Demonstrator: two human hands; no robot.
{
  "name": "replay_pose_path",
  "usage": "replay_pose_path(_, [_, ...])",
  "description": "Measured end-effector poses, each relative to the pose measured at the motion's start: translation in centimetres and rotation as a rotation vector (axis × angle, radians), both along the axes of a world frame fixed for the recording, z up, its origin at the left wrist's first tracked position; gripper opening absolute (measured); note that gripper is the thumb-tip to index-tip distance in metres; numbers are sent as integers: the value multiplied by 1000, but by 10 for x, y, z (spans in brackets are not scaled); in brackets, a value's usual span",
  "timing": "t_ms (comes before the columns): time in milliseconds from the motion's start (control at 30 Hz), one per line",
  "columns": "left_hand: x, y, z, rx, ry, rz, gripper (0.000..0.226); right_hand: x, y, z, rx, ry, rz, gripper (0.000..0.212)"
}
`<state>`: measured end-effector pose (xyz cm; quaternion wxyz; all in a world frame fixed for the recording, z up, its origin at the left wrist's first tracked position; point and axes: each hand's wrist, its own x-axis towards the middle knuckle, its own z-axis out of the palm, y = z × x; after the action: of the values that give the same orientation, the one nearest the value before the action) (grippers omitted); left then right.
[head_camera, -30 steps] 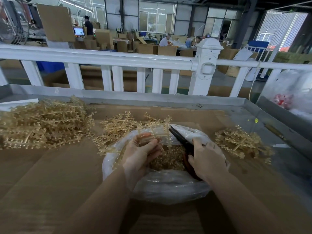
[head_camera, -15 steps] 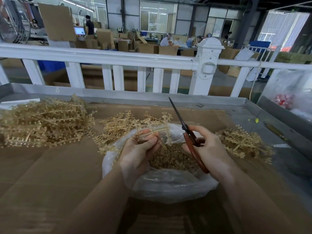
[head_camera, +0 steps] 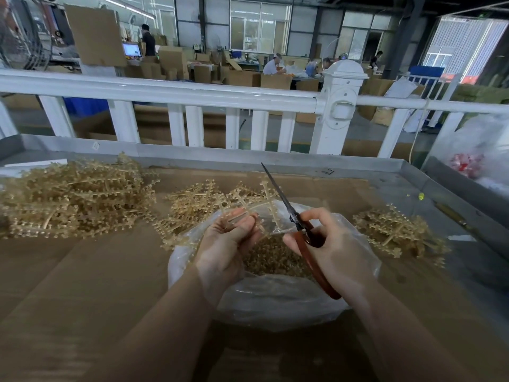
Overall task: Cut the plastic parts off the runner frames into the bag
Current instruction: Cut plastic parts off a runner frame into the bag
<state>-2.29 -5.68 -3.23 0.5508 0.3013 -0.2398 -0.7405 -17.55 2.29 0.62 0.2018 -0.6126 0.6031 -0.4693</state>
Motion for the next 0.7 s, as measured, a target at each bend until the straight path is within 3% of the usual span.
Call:
replay_pose_path(133, [1, -2, -2, 18, 16, 1, 40, 0, -3, -9, -22, 135, 39, 32])
replay_pose_path(333, [3, -3, -4, 53, -1, 6, 33, -4, -11, -26, 61, 267, 88, 41])
replay_pose_path(500, [1, -4, -4, 86, -30, 24, 14, -5, -13, -36, 25, 406, 77, 44])
replay_pose_path(700, [0, -1, 0, 114, -29, 34, 13, -2, -14, -36, -26, 514, 75, 49])
